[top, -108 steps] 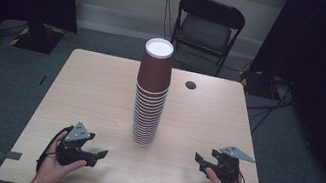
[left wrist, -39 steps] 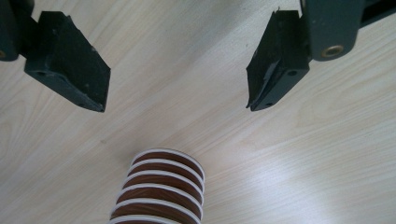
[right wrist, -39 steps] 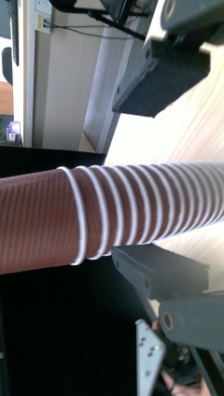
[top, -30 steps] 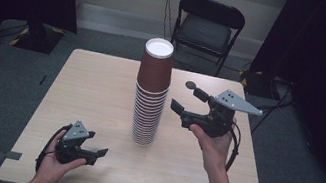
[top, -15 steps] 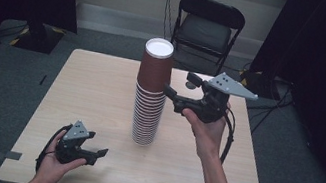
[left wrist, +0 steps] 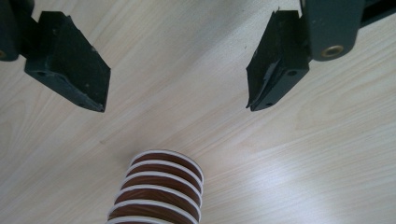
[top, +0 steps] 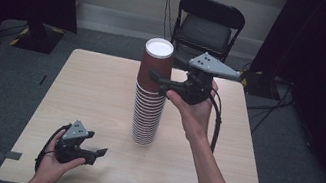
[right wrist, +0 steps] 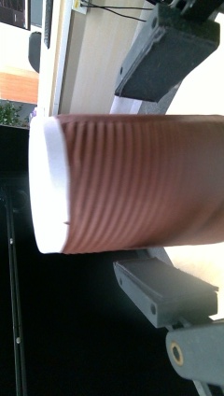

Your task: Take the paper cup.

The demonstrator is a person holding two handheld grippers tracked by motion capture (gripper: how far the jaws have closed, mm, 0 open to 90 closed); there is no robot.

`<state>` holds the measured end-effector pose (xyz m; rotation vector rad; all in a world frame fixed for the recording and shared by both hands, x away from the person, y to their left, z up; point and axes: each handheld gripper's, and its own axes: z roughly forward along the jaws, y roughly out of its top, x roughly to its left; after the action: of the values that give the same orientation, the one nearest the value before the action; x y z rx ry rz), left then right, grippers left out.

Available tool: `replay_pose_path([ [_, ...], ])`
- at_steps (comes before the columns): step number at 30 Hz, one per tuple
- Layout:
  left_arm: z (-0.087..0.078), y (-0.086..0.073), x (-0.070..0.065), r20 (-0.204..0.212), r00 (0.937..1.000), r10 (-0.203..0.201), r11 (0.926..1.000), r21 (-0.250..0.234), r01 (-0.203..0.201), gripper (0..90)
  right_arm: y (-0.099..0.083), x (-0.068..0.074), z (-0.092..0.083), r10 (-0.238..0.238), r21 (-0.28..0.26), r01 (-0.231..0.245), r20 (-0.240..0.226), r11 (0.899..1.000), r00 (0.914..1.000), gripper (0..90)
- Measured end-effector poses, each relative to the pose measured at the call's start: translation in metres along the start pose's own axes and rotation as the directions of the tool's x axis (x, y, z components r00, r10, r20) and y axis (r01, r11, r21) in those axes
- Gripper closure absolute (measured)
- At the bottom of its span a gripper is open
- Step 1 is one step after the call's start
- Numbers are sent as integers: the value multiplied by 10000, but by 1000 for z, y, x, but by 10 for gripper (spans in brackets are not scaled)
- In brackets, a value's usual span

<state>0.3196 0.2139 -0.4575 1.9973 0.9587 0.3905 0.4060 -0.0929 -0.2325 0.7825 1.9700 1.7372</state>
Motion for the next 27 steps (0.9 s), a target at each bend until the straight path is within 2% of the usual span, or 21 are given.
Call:
replay_pose_path([
  [3,0,0,-1,34,10000,-56,10000,-29,56,213,2,0,13,128,96,-126,-137,9999,9998,130],
  [10,-1,0,0,41,10000,-76,9999,-87,76,213,-1,1,31,112,304,-112,-10,9995,9999,122],
  [20,-2,0,1,16,10000,-18,9999,-170,19,217,-12,1,42,-76,797,60,199,9968,9998,109],
  [25,-3,0,2,22,10000,-80,9998,-199,80,217,-19,-1,45,-153,966,142,102,9952,9998,97],
  [27,-3,0,2,13,9999,-120,9997,-210,120,217,-20,-1,44,-160,872,154,58,9961,9999,97],
])
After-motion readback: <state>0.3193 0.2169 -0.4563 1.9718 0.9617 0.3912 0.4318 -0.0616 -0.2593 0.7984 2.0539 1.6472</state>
